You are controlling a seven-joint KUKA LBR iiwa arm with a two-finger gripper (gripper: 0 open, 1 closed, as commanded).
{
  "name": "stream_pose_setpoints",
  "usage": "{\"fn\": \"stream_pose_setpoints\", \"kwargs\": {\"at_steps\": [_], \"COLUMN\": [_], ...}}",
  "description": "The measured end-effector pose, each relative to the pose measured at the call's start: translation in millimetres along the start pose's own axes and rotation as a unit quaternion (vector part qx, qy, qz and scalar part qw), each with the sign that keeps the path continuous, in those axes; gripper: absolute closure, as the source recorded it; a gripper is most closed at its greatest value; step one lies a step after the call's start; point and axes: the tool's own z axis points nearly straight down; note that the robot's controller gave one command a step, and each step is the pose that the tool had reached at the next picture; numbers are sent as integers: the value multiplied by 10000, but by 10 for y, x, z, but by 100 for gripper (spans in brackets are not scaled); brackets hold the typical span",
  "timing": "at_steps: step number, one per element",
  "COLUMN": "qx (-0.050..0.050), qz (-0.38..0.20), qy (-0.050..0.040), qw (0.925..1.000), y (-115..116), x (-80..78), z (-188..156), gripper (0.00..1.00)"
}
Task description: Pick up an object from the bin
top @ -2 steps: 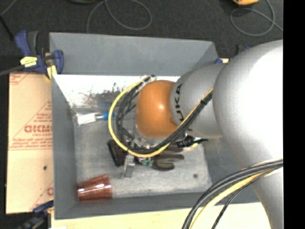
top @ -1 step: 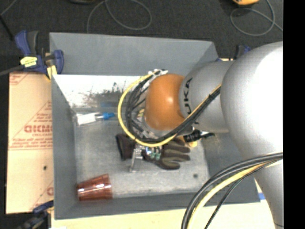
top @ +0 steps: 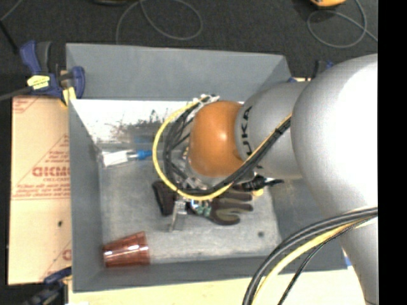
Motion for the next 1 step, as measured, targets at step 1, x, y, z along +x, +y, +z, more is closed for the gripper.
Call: {"fn": "stream_pose_setpoints", "kwargs": {"at_steps": [1], "qx": [-26], "qz": [35], "qy": [-28], "qw": [10000], "y": [-45], "x": [-86], "z": [18], "gripper": [100]}}
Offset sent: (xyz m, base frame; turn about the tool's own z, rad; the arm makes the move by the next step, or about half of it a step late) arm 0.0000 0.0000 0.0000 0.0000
